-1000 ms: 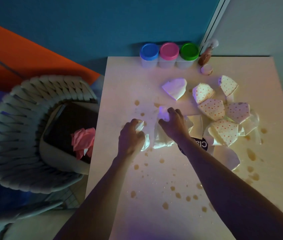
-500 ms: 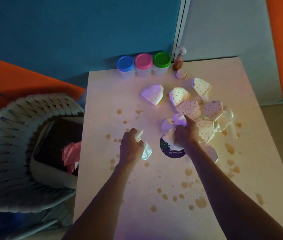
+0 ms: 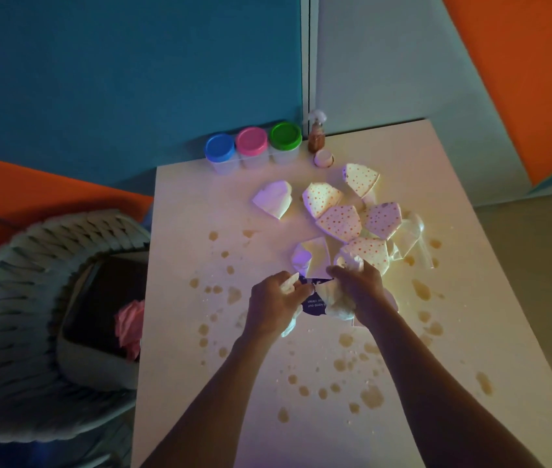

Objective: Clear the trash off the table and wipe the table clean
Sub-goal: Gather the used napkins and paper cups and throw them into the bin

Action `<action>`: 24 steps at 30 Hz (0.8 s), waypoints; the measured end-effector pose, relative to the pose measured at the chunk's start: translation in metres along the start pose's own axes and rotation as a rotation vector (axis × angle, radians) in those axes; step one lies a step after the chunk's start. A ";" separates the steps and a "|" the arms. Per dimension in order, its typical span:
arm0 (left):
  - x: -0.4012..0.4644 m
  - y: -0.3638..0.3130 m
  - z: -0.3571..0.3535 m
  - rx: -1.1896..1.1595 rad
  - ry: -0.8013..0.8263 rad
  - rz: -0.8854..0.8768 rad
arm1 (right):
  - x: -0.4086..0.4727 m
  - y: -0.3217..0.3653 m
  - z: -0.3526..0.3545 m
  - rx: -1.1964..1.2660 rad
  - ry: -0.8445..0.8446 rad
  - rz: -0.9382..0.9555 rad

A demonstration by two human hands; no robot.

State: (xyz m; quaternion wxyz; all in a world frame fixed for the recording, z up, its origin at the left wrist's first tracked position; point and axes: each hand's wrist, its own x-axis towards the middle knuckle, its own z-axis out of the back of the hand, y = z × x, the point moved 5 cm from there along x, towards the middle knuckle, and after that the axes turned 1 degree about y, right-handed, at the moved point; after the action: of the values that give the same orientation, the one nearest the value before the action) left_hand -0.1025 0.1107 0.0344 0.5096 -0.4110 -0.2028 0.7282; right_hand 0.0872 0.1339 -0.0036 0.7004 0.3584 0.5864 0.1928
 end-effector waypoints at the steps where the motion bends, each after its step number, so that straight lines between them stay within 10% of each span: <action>1: -0.002 -0.001 -0.003 -0.001 0.002 -0.003 | -0.001 -0.001 0.002 0.009 0.008 0.008; 11: -0.034 -0.031 -0.040 0.011 0.196 -0.147 | -0.015 0.003 0.017 0.245 -0.006 0.077; 18: -0.042 -0.066 -0.055 0.088 0.191 -0.196 | -0.032 0.007 0.028 0.233 0.449 0.050; 24: -0.053 -0.088 -0.079 0.001 0.278 -0.290 | -0.023 0.002 0.068 0.388 0.262 -0.009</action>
State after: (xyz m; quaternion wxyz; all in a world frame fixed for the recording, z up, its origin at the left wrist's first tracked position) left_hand 0.0200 0.0877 0.0725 0.6323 -0.4737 -0.1872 0.5838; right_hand 0.1476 0.1006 0.0176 0.5371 0.4554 0.7001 0.1184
